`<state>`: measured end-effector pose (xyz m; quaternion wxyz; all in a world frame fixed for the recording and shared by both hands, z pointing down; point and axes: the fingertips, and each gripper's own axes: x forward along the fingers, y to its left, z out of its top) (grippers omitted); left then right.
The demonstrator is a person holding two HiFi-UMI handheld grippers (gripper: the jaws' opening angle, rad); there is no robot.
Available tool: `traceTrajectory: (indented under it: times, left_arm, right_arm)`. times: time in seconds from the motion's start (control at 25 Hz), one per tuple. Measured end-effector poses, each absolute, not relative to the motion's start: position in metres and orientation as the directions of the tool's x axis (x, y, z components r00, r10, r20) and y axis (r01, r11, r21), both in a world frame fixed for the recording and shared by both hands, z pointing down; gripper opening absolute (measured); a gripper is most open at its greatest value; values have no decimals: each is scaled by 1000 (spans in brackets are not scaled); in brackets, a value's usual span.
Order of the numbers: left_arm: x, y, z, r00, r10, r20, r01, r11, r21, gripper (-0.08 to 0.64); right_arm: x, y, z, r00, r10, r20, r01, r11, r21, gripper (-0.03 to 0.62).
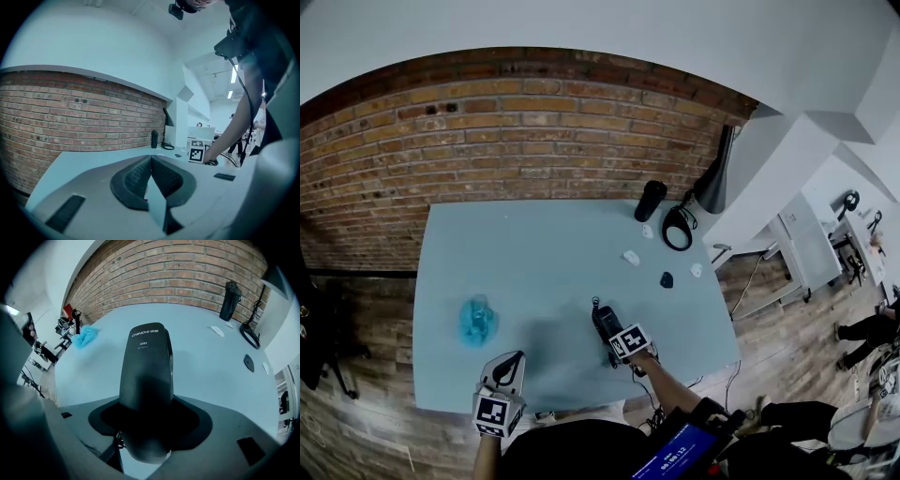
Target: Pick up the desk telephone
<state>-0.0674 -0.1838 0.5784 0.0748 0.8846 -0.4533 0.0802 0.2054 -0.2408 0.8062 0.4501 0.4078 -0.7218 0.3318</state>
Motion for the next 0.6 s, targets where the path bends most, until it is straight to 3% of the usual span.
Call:
traceTrajectory:
  times: [0.6]
  left_arm:
    - [-67, -188, 582, 577, -786, 219, -813, -578, 68, 28]
  right_arm:
    - [199, -274, 771, -286, -414, 864, -890, 448, -80, 290]
